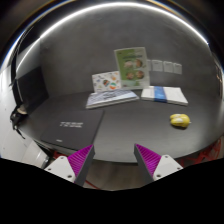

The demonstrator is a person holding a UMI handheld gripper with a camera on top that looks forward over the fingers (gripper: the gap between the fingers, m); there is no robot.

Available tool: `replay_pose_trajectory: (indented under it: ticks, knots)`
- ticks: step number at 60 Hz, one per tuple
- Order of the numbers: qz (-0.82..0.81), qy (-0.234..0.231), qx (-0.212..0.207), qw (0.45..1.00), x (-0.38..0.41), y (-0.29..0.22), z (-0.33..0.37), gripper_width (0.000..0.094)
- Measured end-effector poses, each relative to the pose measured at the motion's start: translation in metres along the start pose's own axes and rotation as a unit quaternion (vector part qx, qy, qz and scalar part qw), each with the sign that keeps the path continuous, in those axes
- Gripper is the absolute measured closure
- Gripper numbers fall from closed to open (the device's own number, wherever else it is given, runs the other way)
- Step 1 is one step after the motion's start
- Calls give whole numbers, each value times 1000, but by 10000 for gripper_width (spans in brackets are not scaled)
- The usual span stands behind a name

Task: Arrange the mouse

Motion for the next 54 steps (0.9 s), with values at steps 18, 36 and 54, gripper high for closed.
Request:
replay_pose_trajectory:
  ticks: [18,36,54]
  knots:
    - [25,147,-8,989,-216,-5,0,109]
    - [34,100,7,994,-305,-28,-60,107]
    - [26,62,31,997,-337,-66,-117,136]
Point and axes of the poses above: the point between the fingertips, and its own axes, seen from behind it with the camera up: x to the left, y down, z backward, against the way the camera looks, the point moved 2 cm from there along z, backward, against the way the camera looks
